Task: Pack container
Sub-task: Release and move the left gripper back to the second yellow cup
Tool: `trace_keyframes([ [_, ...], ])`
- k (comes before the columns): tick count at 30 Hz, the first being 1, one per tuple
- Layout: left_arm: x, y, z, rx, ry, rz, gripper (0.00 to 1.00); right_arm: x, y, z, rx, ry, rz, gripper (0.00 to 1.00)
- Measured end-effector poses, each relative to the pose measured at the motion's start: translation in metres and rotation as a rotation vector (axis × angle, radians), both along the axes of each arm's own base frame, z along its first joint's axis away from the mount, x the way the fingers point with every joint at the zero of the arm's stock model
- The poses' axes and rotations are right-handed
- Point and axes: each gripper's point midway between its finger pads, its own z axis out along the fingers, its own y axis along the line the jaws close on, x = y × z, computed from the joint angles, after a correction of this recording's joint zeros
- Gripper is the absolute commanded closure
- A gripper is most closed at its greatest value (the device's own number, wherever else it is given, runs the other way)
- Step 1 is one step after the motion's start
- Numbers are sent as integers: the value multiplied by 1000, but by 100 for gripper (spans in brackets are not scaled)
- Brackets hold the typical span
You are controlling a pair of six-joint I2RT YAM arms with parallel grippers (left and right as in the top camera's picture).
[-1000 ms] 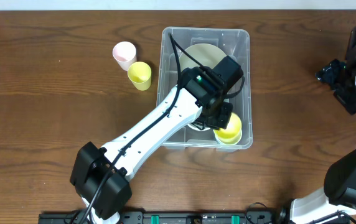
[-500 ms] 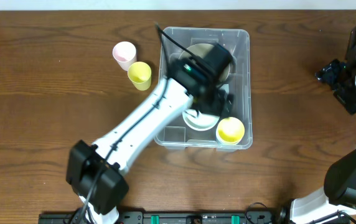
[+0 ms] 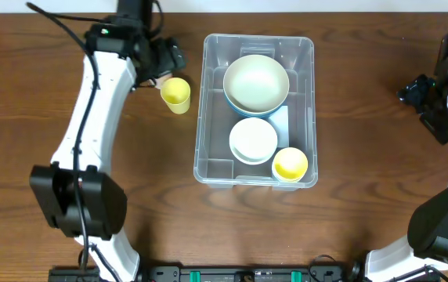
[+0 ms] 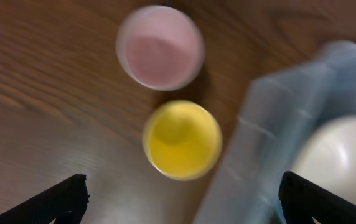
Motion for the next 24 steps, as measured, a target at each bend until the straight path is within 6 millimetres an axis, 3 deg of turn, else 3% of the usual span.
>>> trace_keyframes([
  [3, 6, 14, -33, 3, 75, 39, 2, 0, 0, 0, 0, 0, 0, 1],
  [9, 6, 16, -97, 9, 222, 55, 2, 0, 0, 0, 0, 0, 0, 1],
  [15, 3, 14, -116, 2, 269, 70, 1, 0, 0, 0, 0, 0, 0, 1],
  [16, 3, 14, -116, 0, 270, 70, 7, 0, 0, 0, 0, 0, 0, 1],
  [20, 2, 14, -118, -4, 276, 75, 44, 0, 0, 0, 0, 0, 0, 1],
  [24, -1, 14, -120, -3, 286, 78, 62, 0, 0, 0, 0, 0, 0, 1],
])
